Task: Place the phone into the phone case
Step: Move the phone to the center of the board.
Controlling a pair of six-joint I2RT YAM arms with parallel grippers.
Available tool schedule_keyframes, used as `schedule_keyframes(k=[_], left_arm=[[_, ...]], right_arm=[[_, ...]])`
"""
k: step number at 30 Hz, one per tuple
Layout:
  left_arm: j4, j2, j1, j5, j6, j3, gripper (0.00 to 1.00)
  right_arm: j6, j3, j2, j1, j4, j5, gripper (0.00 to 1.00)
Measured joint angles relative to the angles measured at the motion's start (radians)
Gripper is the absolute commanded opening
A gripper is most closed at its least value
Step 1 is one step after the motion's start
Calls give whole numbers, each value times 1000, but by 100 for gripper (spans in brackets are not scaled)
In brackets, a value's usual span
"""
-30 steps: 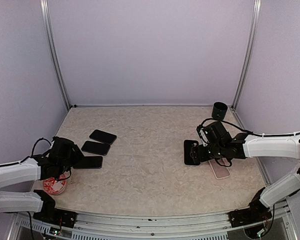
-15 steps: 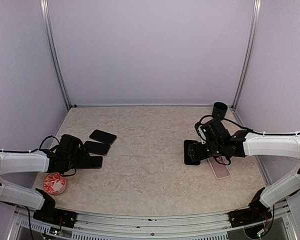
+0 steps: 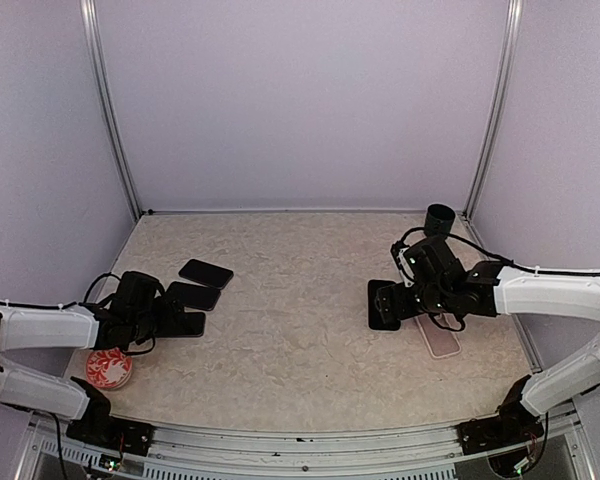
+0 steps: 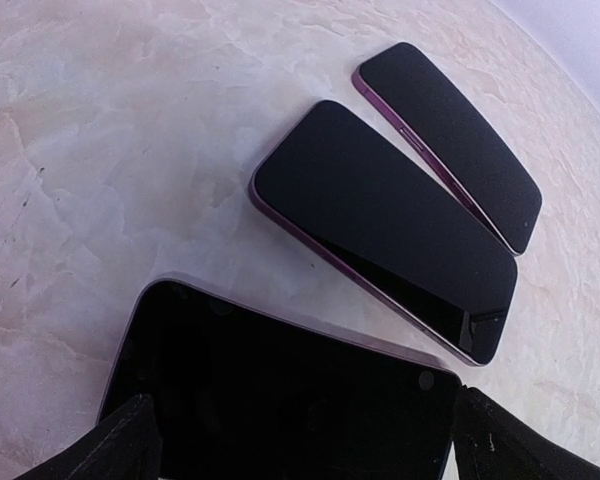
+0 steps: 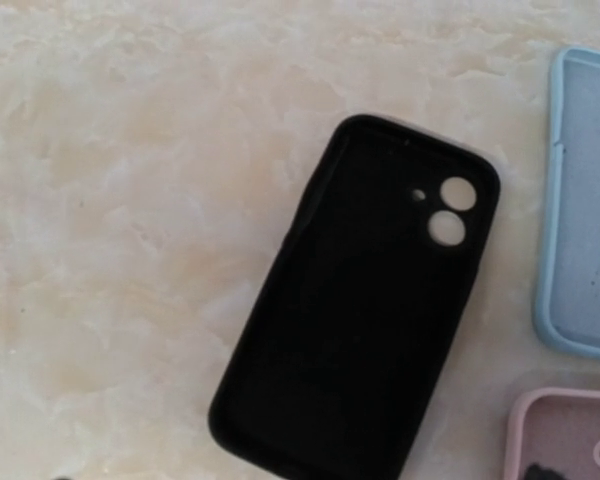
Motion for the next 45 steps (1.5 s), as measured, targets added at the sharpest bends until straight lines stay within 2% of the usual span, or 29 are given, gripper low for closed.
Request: schedule_keyframes(k=[9,15,22,27,36,45], left_arm=[[41,-41,0,29,12,-56,99],[13,-41,2,-32,12,-47,99],[-5,10,22,-93,5,1,99],[-9,112,37,-100,5,44,99],[8,170,55,-52,17,71,99],[130,152,15,9,13,13,99]], right_arm=[[5,9,10,28,-2,2,99],[8,17,34,41,-1,3,99],[12,17,50,48,-1,3,100],[13,21,53,54,-2,8,100],[13,30,53,59,-1,18,100],[13,41,75,60,8,-8,100]])
